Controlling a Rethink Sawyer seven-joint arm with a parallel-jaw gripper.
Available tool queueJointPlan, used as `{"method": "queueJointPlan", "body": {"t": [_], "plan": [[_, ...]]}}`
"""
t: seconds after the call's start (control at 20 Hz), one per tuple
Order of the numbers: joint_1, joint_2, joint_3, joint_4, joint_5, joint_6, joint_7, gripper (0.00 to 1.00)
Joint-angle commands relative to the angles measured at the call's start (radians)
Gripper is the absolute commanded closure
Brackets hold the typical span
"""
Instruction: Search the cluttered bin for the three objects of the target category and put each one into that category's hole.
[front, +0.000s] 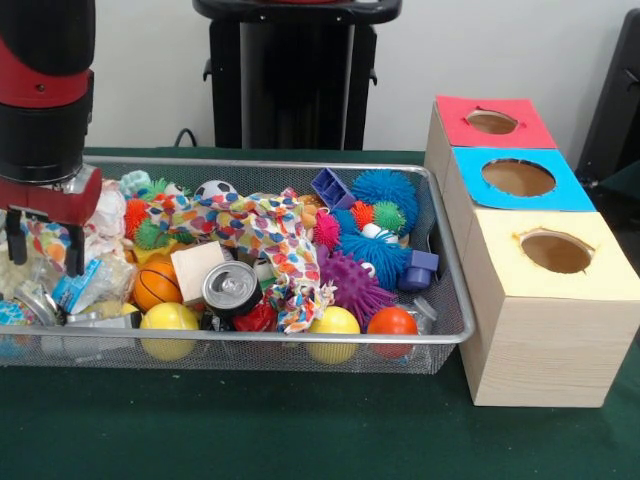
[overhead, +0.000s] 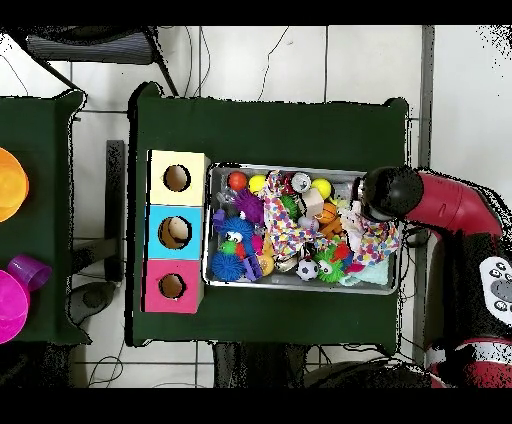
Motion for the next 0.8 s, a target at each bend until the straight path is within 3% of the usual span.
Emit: {"method": "queueJointPlan", "body": {"t": [0.05, 0.4, 0.8], "plan": [[-0.01, 0.01, 0.091, 0.07, 0.064, 0.062, 0.012, 0.0], [-0.012, 0.063, 0.074, 0.074, 0.078, 0.024, 0.035, 0.0], [0.014, 0.115, 0.017, 0.066, 0.035, 0.015, 0.052, 0.0]]}}
